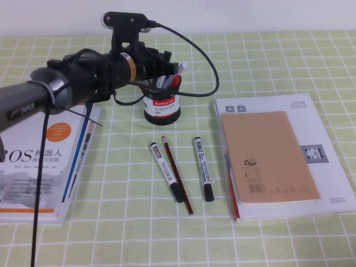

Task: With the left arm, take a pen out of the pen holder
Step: Pick up the pen from the pen holder

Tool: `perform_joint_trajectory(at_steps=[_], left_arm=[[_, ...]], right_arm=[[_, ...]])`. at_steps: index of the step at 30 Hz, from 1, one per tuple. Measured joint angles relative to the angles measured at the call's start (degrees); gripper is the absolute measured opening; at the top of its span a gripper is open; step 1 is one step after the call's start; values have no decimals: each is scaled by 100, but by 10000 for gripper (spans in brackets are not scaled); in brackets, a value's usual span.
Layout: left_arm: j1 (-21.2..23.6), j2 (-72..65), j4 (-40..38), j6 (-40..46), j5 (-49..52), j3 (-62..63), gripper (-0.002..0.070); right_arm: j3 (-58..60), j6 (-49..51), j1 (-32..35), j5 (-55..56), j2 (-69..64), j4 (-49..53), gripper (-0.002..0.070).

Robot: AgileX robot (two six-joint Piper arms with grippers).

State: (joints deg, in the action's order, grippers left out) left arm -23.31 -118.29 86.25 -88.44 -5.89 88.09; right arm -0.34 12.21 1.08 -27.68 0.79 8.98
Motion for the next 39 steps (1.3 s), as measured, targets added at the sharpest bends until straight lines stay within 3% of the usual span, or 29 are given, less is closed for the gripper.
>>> perform_joint_trajectory(at_steps=[7, 10, 15, 18, 22, 28, 32, 39], left_arm=[[0, 55, 9, 0, -29, 0, 17], [0, 55, 24, 0, -64, 0, 134], [0, 27, 24, 0, 17, 63, 442], [0, -87, 24, -106, 44, 227, 507], [0, -361, 13, -311, 10, 560, 530], [0, -618, 3, -461, 47, 831, 519], [0, -659, 3, -473, 47, 841, 456], [0, -659, 3, -473, 58, 841, 113]], right_arm=[[0, 0, 0, 0, 0, 0, -13], [0, 0, 0, 0, 0, 0, -13], [0, 0, 0, 0, 0, 0, -13], [0, 0, 0, 0, 0, 0, -12], [0, 0, 0, 0, 0, 0, -13], [0, 0, 0, 0, 0, 0, -13], [0, 0, 0, 0, 0, 0, -13], [0, 0, 0, 0, 0, 0, -13]])
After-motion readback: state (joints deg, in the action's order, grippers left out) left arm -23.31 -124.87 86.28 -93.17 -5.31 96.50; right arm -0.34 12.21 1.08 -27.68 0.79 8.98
